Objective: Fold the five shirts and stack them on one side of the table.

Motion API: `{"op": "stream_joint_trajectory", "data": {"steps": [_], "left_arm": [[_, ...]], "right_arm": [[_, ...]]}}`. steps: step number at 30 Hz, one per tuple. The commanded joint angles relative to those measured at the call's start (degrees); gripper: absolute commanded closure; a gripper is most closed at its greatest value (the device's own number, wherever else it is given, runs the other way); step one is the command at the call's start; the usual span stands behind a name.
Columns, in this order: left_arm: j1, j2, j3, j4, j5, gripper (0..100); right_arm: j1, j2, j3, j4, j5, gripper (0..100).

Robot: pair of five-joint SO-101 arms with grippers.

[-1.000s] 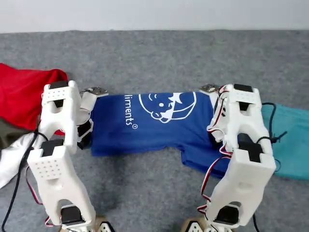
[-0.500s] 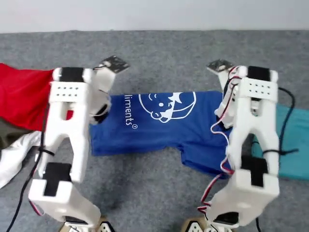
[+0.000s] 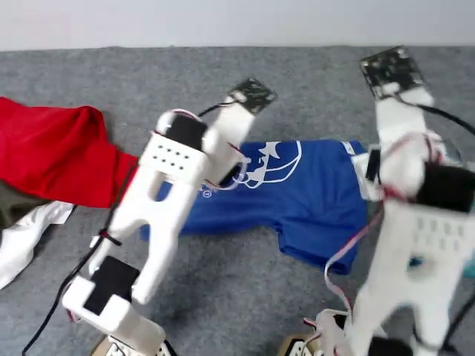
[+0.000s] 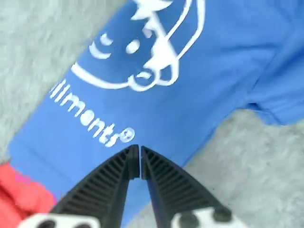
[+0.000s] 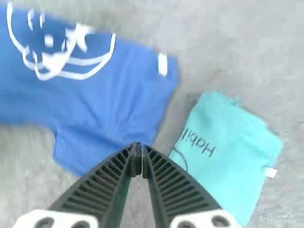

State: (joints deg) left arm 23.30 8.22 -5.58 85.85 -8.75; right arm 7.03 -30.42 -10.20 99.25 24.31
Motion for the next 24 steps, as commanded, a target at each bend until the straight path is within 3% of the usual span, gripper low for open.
{"op": "stream_joint_trajectory", "data": {"steps": [1, 9, 14, 18, 24], "left_arm": [[5.63, 3.25, -2.07, -1.76, 0.97, 98], [19.52, 12.31, -7.52, -5.89, 0.97, 98], [26.55, 18.9, -12.79, -5.71, 0.97, 96], [30.59, 25.23, -19.12, -1.85, 0.97, 87], [32.97, 35.6, -32.13, 4.4, 0.79, 83]], "right_arm": [[-0.48, -8.48, -2.81, -0.75, -2.55, 98.7], [-9.36, -19.03, -2.81, -0.4, -2.73, 98.7], [-11.21, -20.88, -2.55, -0.4, -2.81, 98.7], [-11.03, -21.05, -2.55, -0.4, -2.81, 98.7], [-10.95, -21.23, -2.46, -0.4, -2.81, 98.7]]}}
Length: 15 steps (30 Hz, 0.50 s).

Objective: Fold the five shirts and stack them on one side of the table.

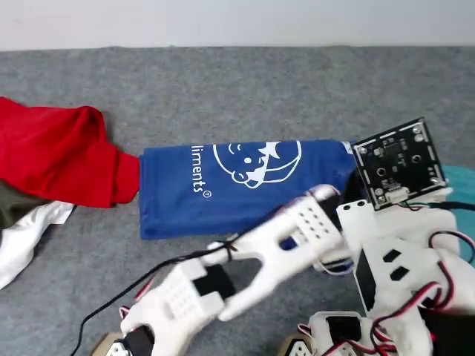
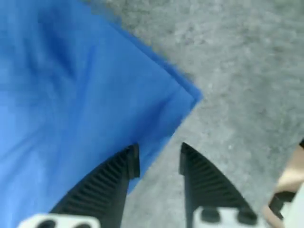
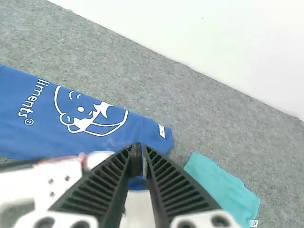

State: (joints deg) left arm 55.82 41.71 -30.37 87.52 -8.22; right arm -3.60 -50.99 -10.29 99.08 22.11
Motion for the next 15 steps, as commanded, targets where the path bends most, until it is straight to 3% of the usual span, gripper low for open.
{"op": "stream_joint_trajectory", "data": {"steps": [1, 9, 15], "left_arm": [[0.44, 3.69, -9.63, 3.6, 0.18, 82], [0.09, 16.0, -25.27, 11.34, 0.09, 82], [0.0, 22.51, -32.66, 11.87, 0.09, 86]], "right_arm": [[-0.31, -0.66, -2.37, -0.22, -0.62, 98.7], [-0.31, -0.75, -2.37, -0.22, -0.62, 98.7], [-0.31, -0.75, -2.37, -0.22, -0.62, 98.7]]}}
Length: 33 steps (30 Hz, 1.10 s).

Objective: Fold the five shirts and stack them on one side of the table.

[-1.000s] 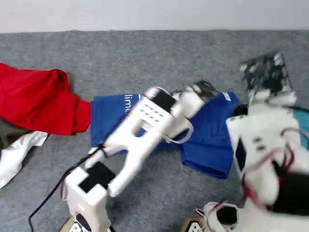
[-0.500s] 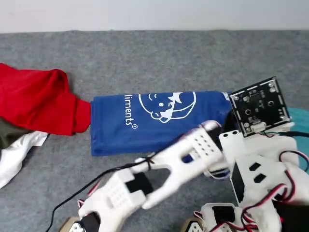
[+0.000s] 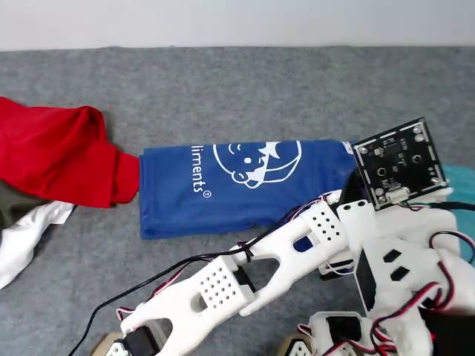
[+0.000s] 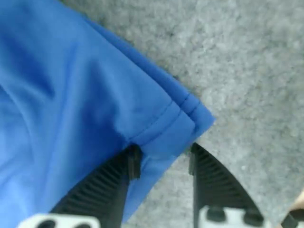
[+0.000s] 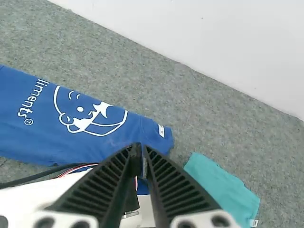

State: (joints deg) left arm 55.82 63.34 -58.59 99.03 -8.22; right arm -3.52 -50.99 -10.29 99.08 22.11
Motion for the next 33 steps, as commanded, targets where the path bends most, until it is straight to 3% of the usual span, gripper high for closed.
{"op": "stream_joint_trajectory", "data": {"steps": [1, 5, 17, 28, 33], "left_arm": [[0.0, 1.32, -5.85, 0.44, 0.09, 89], [0.09, 1.41, -10.42, 1.32, -0.09, 99], [-3.78, 1.32, -24.75, 1.67, -4.4, 98], [-9.58, 1.93, -25.1, 1.05, -9.58, 98], [-12.92, 1.93, -25.1, -1.23, -10.46, 91]], "right_arm": [[-0.4, -0.75, -2.37, -0.22, -0.62, 98.7], [-0.4, -0.75, -2.37, -0.13, -0.62, 98.7], [-0.4, -0.57, -2.37, -0.13, -0.53, 98.7], [-0.4, -0.22, -0.97, -0.48, -0.53, 98.7], [-0.66, -0.57, 2.02, -0.84, -0.62, 98.7]]}}
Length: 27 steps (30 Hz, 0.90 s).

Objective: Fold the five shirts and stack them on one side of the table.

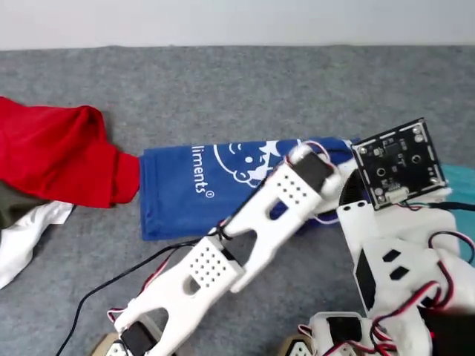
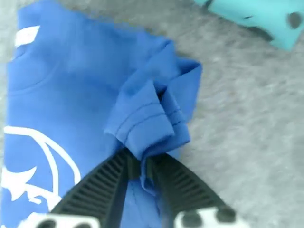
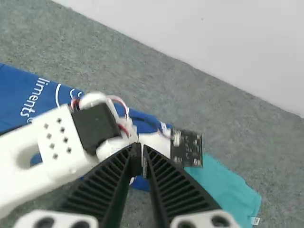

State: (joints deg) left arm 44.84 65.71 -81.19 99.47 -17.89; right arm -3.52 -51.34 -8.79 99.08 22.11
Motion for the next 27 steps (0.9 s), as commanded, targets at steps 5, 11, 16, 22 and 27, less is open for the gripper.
{"op": "stream_joint_trajectory", "data": {"steps": [5, 11, 16, 22, 27], "left_arm": [[-3.25, -0.35, -2.51, -5.01, -0.97, 89], [-3.52, -0.09, -1.98, -9.67, -4.04, 89], [-5.19, 3.43, -1.54, -12.75, -6.24, 89], [-8.09, 5.19, -1.54, -13.27, -6.86, 89], [-8.88, 4.75, -1.98, -12.04, -6.86, 89]], "right_arm": [[-0.66, 0.13, 0.7, -1.01, -0.62, 98.7], [-0.66, 0.13, 0.79, -2.77, -0.62, 98.7], [-0.66, 0.13, 0.88, -2.86, -0.62, 98.7], [-0.66, 0.13, 0.88, -2.59, -0.62, 98.7], [-0.66, 0.13, 0.88, -2.59, -0.62, 98.7]]}}
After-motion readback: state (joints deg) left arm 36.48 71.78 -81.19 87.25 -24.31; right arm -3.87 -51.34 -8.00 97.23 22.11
